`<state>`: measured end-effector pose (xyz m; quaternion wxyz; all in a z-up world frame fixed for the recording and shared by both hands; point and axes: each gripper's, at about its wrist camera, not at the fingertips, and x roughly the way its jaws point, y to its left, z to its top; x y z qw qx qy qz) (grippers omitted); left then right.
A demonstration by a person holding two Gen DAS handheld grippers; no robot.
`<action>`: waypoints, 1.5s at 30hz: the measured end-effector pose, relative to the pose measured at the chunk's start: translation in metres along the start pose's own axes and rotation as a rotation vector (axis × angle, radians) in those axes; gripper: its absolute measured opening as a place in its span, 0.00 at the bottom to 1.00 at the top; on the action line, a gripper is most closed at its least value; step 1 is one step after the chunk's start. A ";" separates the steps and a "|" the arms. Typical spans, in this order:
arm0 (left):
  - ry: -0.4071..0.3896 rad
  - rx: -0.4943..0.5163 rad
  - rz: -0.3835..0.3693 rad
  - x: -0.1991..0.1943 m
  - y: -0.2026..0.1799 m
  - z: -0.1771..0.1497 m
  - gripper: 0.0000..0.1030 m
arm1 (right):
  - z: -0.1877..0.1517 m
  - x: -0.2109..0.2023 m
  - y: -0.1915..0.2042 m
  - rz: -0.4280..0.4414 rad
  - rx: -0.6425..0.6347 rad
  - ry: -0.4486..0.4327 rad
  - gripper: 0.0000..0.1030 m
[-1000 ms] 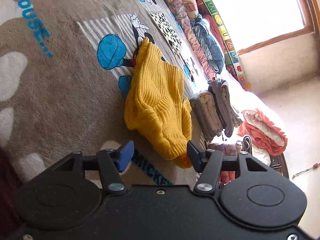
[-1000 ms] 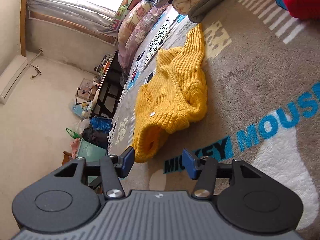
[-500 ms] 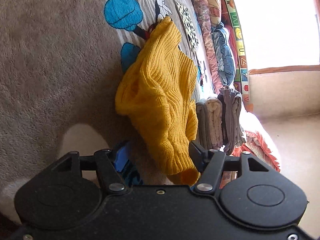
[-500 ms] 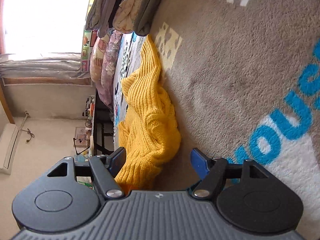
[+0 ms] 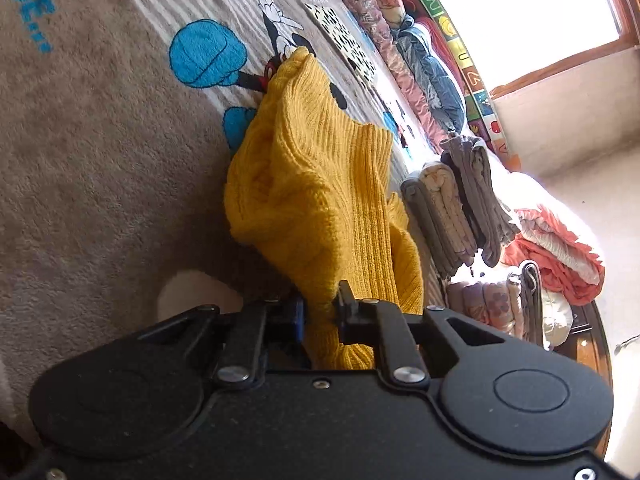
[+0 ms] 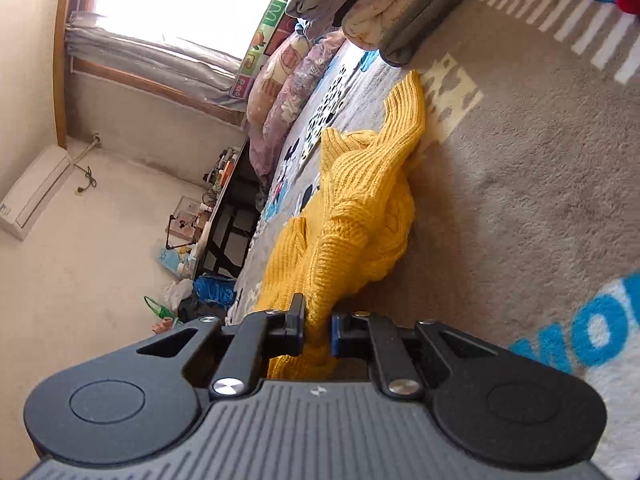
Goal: Fold clothes
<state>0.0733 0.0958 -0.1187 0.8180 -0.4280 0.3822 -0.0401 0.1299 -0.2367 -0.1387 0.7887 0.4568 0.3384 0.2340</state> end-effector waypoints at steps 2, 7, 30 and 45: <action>0.008 -0.014 0.033 0.003 0.014 -0.011 0.12 | -0.014 -0.002 -0.011 -0.073 -0.039 0.028 0.13; -0.007 -0.001 0.071 0.003 0.017 -0.019 0.12 | -0.041 -0.011 -0.033 -0.121 -0.012 0.041 0.14; -0.085 -0.127 0.063 -0.051 0.033 -0.020 0.43 | -0.081 -0.038 -0.019 -0.107 0.079 0.123 0.32; -0.161 0.027 0.040 -0.069 -0.004 0.018 0.48 | 0.015 -0.063 0.021 -0.116 0.017 -0.038 0.66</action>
